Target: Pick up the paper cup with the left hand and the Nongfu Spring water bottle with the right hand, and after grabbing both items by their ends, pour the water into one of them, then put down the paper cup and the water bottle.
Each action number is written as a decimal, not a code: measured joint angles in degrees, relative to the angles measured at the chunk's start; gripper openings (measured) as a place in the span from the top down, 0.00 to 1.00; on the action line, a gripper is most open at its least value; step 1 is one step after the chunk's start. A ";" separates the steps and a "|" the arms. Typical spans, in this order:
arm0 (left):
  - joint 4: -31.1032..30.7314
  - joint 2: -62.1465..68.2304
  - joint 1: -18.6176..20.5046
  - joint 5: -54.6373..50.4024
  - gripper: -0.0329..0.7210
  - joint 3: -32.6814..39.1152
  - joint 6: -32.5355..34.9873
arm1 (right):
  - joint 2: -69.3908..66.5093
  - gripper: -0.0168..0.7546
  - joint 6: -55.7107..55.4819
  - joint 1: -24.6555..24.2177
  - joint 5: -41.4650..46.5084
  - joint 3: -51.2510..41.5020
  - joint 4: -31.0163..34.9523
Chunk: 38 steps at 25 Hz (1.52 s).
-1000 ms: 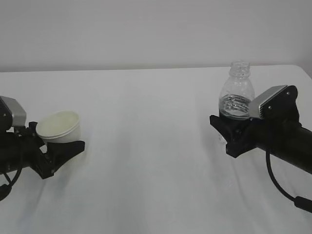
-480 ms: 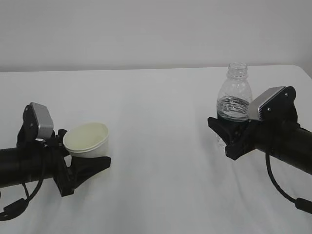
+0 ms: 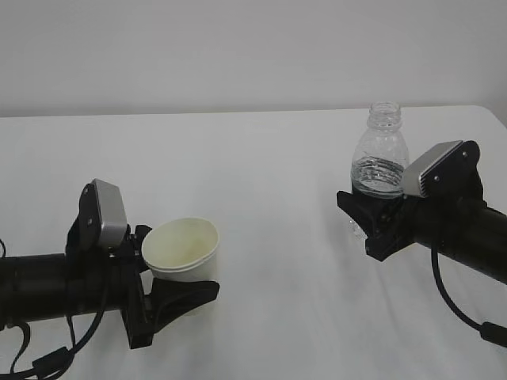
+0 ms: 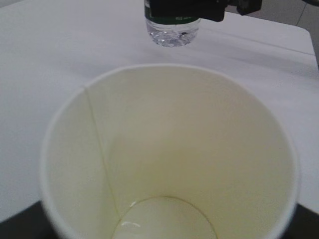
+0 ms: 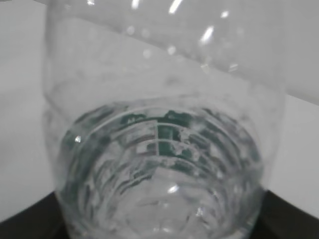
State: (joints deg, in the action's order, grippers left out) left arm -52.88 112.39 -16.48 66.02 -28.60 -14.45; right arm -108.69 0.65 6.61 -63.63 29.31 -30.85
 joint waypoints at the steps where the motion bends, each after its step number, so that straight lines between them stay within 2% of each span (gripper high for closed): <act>1: 0.27 0.00 -0.65 0.00 0.28 0.00 0.00 | 0.00 0.36 0.00 0.00 0.00 0.00 0.00; 9: 1.90 0.00 -5.08 0.00 0.28 -2.08 -0.10 | 0.12 0.36 -0.12 0.00 0.00 0.00 -1.43; 20: 2.03 0.00 -9.58 0.00 0.28 -6.57 -3.99 | 0.12 0.36 -0.12 0.00 0.00 0.00 -2.36; 32: 1.93 0.00 -9.86 0.00 0.28 -6.69 -6.48 | 0.12 0.36 -0.20 0.00 0.00 0.00 -3.94; 38: -0.51 0.00 -10.24 -0.84 0.28 -8.31 -6.75 | 0.12 0.36 -0.20 0.00 0.00 0.00 -4.35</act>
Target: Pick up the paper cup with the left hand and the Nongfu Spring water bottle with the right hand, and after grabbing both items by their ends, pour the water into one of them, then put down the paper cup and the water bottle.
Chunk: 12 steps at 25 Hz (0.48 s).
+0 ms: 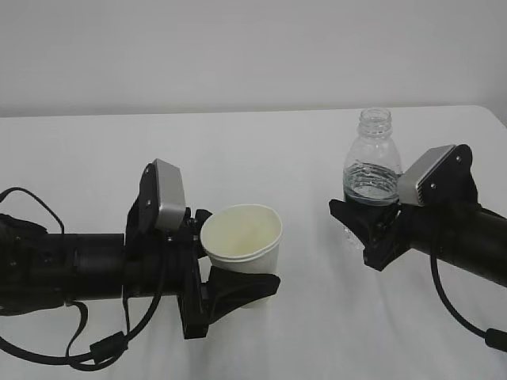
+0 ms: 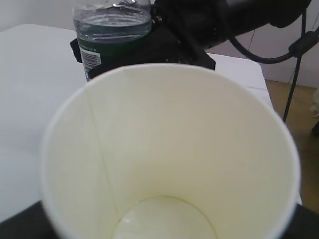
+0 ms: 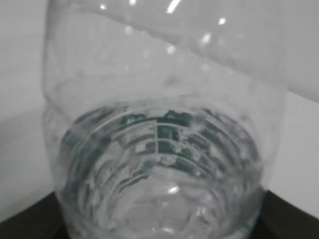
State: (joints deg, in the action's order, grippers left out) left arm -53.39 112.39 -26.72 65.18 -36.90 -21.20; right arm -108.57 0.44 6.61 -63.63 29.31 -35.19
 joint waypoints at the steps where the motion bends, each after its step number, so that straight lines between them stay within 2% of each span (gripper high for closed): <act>1: -0.32 0.00 -0.23 -0.69 0.28 -0.42 -0.06 | 0.00 0.36 0.00 0.00 0.00 0.00 -0.04; 12: -1.42 0.00 -0.84 -3.24 0.30 -1.36 0.33 | 0.00 0.36 0.00 0.00 0.00 0.00 -0.26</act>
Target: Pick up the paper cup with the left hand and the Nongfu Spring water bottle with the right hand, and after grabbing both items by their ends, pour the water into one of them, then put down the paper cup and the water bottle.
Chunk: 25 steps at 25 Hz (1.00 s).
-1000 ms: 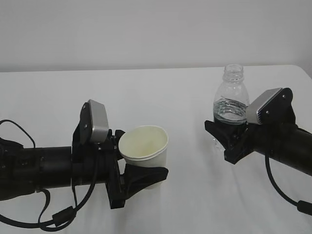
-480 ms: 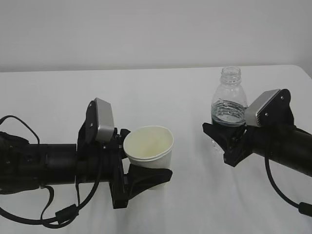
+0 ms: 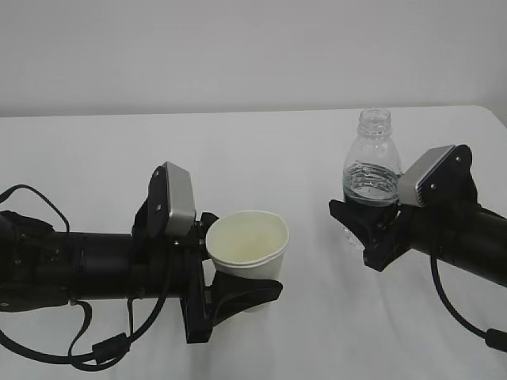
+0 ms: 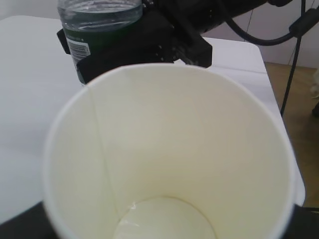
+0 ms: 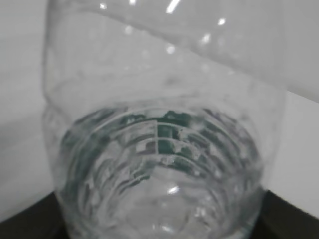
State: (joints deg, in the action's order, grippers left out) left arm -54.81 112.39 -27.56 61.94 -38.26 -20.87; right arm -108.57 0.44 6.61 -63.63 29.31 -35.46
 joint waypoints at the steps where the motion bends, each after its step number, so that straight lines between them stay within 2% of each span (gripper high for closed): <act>1: -0.26 0.00 0.00 0.00 0.30 0.00 0.29 | 0.00 0.36 0.00 0.00 0.00 0.00 -0.04; 25: -0.79 0.00 -0.50 0.48 0.32 0.00 0.96 | 0.00 0.36 0.10 0.00 -0.03 4.45 -3.40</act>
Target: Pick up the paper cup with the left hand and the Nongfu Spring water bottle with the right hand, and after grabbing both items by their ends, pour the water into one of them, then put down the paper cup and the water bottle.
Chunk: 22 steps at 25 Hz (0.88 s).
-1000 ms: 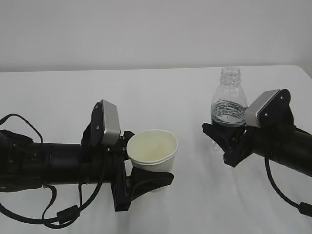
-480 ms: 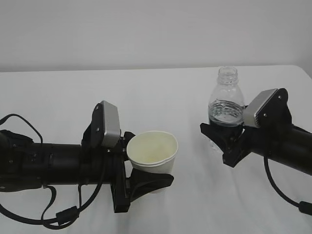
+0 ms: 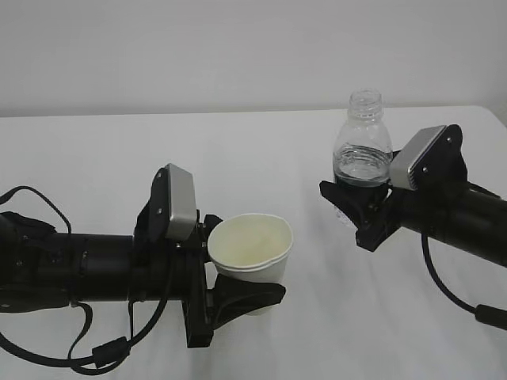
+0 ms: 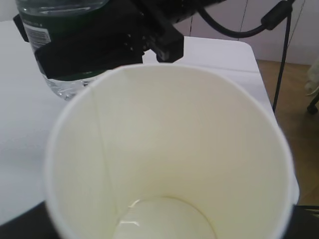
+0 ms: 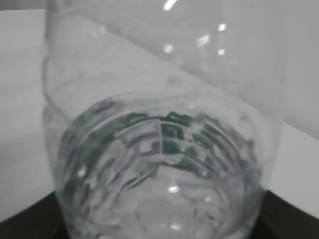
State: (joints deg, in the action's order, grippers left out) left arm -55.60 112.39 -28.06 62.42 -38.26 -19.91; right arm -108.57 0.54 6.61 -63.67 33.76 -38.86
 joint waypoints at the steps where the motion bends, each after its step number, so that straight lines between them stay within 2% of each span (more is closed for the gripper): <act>1: 0.00 0.00 0.00 0.22 0.32 0.00 0.00 | 0.00 0.36 0.00 0.00 0.23 0.44 0.00; 22: -0.26 0.00 0.00 1.06 0.32 0.00 0.00 | 0.00 0.36 0.00 4.65 5.39 6.45 -2.80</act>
State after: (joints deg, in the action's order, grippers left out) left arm -55.87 112.39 -28.06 63.49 -38.26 -19.91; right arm -108.57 0.54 11.26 -58.28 40.21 -41.66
